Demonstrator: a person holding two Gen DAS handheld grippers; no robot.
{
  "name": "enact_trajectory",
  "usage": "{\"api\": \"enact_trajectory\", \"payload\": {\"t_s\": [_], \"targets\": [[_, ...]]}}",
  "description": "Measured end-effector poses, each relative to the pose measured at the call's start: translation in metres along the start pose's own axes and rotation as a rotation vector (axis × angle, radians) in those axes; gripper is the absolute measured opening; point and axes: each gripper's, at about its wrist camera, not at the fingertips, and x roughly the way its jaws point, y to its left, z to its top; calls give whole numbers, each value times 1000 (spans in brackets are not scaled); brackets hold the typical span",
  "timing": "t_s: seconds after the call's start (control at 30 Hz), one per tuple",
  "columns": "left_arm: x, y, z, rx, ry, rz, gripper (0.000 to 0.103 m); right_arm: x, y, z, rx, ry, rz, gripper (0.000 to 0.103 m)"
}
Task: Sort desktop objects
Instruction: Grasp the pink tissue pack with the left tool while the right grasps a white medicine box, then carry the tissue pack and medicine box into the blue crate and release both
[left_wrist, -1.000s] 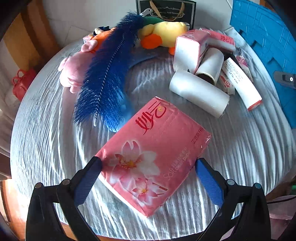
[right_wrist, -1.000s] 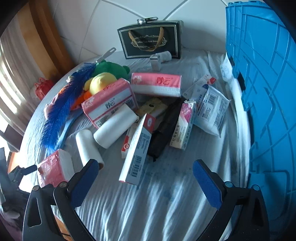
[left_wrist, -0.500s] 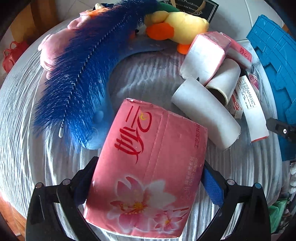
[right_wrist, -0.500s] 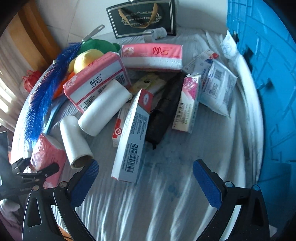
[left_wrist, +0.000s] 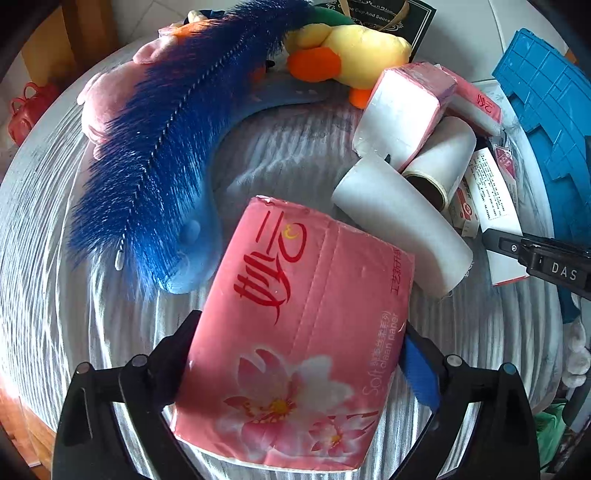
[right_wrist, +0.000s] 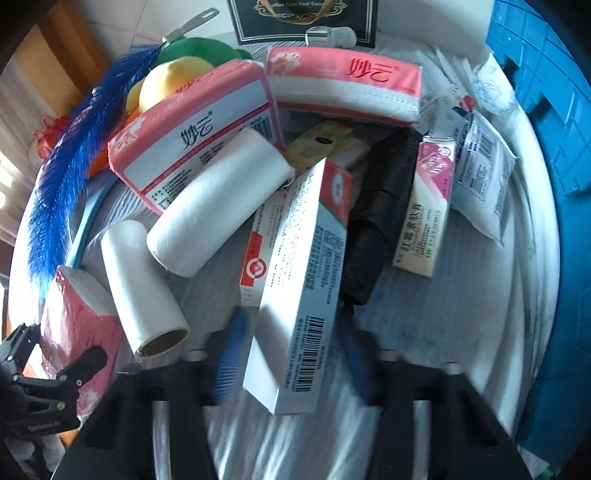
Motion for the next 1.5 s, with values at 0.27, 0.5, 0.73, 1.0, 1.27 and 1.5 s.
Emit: {"api": "enact_trajectory", "payload": {"t_s": [0.27,0.5,0.73,1.0,1.27,1.5], "targets": [[-40,-15,0,21,-99,9,97,-36,-4,-10,-25,-79,10,23],[-86,-44,16,65,-222,11,97,-94,-14,-10,-40,-203,36,22],[-140,-87,36,135,-399,-10,97,-184,-14,-7,-66,-443,32,22],[-207,-152,55,242,-588,-97,97,-280,-34,-24,-36,-707,-8,22],[-253,-241,78,359,-715,-197,97,-349,-87,-50,59,-873,-128,22],[-278,-337,85,449,-730,-304,97,-395,-175,-84,209,-912,-324,22]]}}
